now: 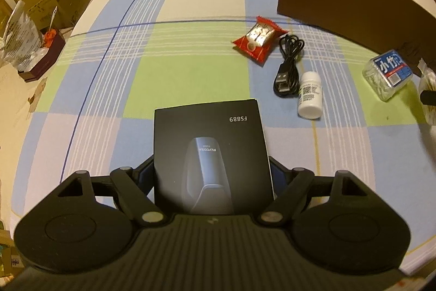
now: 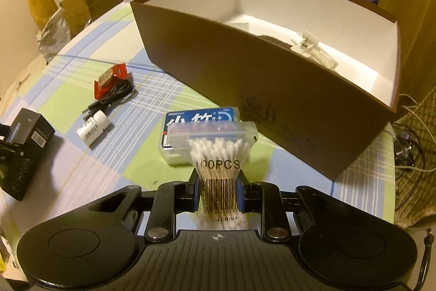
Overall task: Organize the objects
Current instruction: 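Grasp black device box with left tool while right tool grasps cotton-swab pack, then carry device box with left tool while right tool carries swab pack into brown box, then open both tools in the box and lift them out toward the table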
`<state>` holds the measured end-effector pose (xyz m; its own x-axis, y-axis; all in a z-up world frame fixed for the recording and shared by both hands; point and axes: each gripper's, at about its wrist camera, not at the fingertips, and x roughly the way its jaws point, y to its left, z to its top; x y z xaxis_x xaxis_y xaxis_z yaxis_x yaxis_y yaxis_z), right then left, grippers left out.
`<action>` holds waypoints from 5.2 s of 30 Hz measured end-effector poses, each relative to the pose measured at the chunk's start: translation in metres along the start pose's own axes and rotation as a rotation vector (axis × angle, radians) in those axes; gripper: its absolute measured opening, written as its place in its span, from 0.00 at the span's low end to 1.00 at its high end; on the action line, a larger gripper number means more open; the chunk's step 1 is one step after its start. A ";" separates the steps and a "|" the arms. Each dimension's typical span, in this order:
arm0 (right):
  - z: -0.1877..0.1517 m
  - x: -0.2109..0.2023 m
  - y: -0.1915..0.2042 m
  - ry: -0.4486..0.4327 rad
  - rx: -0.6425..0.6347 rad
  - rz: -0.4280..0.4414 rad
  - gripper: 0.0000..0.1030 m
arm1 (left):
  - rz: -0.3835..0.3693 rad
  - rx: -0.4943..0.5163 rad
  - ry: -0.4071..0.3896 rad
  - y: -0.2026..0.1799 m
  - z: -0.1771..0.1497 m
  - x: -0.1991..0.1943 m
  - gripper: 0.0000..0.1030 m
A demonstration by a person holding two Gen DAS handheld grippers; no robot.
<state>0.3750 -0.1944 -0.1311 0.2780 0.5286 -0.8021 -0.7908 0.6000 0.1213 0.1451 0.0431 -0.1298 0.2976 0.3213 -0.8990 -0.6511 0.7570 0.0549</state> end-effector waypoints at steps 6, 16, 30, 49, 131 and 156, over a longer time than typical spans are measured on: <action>0.002 -0.012 0.003 -0.017 0.023 0.005 0.21 | -0.017 0.014 -0.031 -0.001 0.008 -0.008 0.75; 0.013 -0.037 0.016 -0.074 0.036 0.028 0.21 | -0.064 0.030 -0.096 -0.005 0.025 -0.032 0.75; 0.033 -0.069 0.016 -0.158 0.098 0.053 0.21 | -0.190 0.135 -0.253 -0.045 0.085 -0.075 0.75; 0.102 -0.103 -0.040 -0.333 0.199 -0.058 0.21 | -0.282 0.300 -0.437 -0.132 0.208 -0.088 0.75; 0.107 -0.078 -0.056 -0.223 0.332 -0.196 0.94 | -0.288 0.341 -0.269 -0.147 0.222 -0.047 0.92; 0.058 -0.114 0.007 -0.213 0.334 -0.155 0.94 | -0.283 0.208 -0.244 -0.065 0.133 -0.095 0.92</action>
<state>0.3695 -0.2159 -0.0047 0.5137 0.5077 -0.6916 -0.5203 0.8253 0.2193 0.2524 0.0390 0.0098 0.6166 0.1909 -0.7638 -0.3731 0.9251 -0.0700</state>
